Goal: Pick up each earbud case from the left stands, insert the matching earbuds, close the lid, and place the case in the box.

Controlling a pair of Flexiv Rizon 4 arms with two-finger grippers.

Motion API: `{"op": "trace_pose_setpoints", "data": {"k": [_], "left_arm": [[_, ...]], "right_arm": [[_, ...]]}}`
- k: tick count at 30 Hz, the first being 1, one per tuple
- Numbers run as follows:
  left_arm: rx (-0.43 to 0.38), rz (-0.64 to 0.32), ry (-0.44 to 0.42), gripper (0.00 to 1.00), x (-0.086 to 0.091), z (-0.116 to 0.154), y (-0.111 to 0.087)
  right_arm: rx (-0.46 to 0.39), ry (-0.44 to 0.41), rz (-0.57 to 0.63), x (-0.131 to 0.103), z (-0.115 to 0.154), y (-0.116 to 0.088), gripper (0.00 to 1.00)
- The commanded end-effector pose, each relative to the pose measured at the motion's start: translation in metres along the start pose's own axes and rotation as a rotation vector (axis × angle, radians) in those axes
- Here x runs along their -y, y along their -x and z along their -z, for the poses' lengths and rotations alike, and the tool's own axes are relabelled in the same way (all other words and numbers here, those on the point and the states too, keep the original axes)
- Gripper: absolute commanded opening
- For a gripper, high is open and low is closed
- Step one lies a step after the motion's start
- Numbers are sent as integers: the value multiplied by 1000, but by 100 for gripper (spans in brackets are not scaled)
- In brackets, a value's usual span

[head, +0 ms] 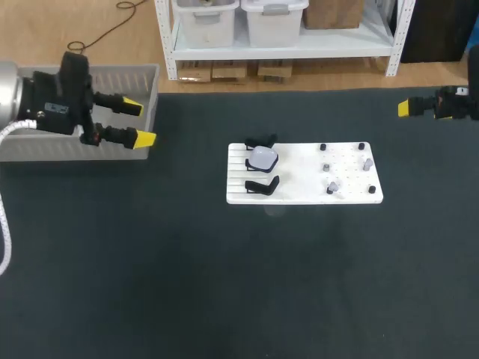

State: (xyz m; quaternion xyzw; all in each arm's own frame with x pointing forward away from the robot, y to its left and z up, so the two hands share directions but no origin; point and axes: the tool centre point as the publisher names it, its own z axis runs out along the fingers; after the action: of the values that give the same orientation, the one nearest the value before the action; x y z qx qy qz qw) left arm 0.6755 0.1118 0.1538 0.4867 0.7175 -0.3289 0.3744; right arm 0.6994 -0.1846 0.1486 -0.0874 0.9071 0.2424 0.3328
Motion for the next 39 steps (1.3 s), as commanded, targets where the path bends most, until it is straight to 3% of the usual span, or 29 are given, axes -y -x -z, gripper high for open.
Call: {"op": "trace_pose_setpoints", "data": {"k": [1,7,14,25,39], "left_arm": [[-25,-81,-271,100,-8,-22,7],[-52,-154,-362,100,0,-47,6],[-53,-154,-431,100,1,-73,0],[-33,-211,-454,100,13,-109,-13],[-62,-223,-465,100,10,-147,-27]], "right_arm": [[-1,-2,0,0,0,0,100],[-1,-2,0,0,0,0,100],[-1,-2,0,0,0,0,100],[-1,-2,0,0,0,0,100],[-1,-2,0,0,0,0,100]]}}
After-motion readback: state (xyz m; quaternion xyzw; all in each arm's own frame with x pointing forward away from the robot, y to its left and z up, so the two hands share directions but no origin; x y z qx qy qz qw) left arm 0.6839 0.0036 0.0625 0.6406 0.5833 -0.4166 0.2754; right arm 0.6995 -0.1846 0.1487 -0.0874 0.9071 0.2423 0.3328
